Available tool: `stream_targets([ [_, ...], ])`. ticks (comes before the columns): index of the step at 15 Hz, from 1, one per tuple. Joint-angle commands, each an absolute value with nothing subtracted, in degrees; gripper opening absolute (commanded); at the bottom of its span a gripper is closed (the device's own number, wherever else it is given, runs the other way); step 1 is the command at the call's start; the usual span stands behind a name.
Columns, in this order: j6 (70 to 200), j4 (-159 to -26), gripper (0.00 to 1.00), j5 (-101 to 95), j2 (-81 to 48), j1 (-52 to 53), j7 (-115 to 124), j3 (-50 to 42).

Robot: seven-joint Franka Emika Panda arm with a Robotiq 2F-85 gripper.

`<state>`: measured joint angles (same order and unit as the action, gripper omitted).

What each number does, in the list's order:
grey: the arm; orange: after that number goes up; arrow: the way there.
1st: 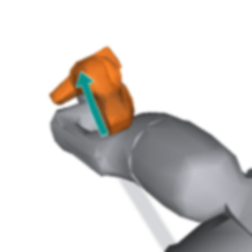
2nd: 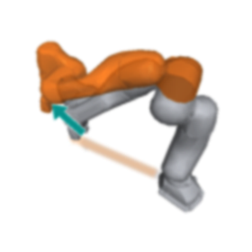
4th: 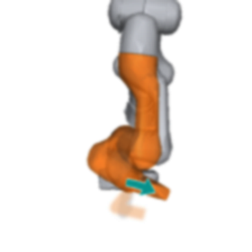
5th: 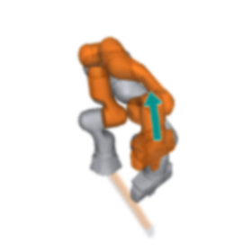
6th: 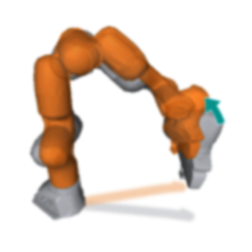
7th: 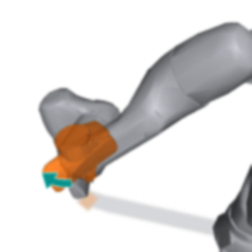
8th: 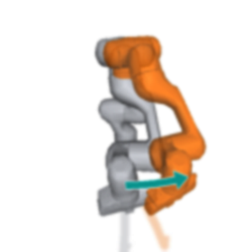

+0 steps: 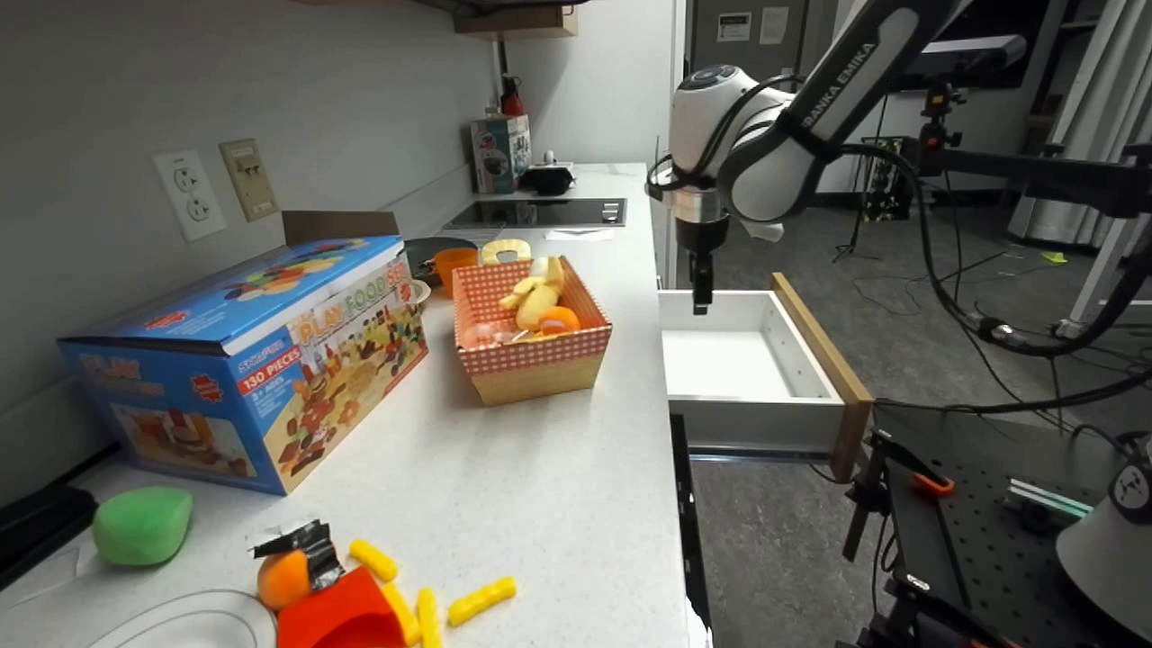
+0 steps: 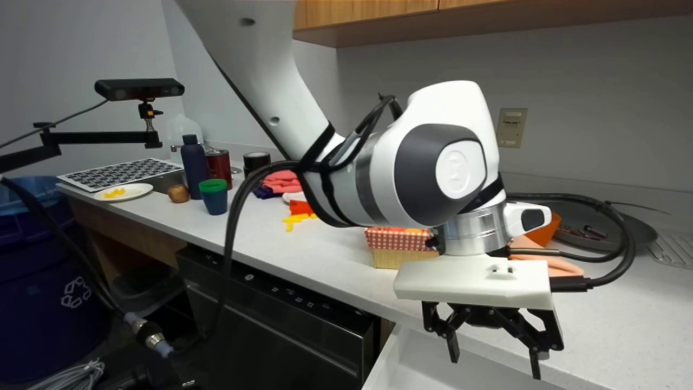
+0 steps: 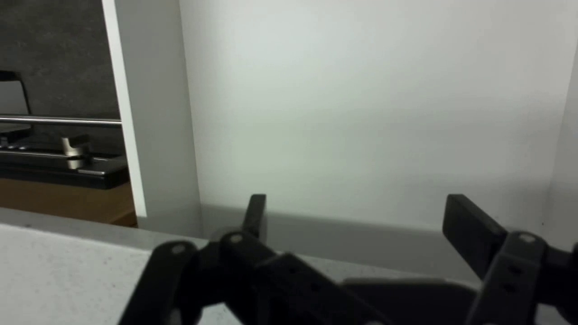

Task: Open the drawer, then remove the banana plushie out of the drawer, then close the drawer

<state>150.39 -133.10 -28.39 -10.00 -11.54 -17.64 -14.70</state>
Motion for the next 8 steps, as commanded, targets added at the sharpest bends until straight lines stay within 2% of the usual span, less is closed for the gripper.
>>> stream_targets([
  [1, 151.49, -142.03, 1.00, -35.84, -0.68, -11.98, -14.57, -16.73],
  [8, 146.42, -147.87, 1.00, -37.99, 3.39, -15.15, -13.83, -16.97],
])
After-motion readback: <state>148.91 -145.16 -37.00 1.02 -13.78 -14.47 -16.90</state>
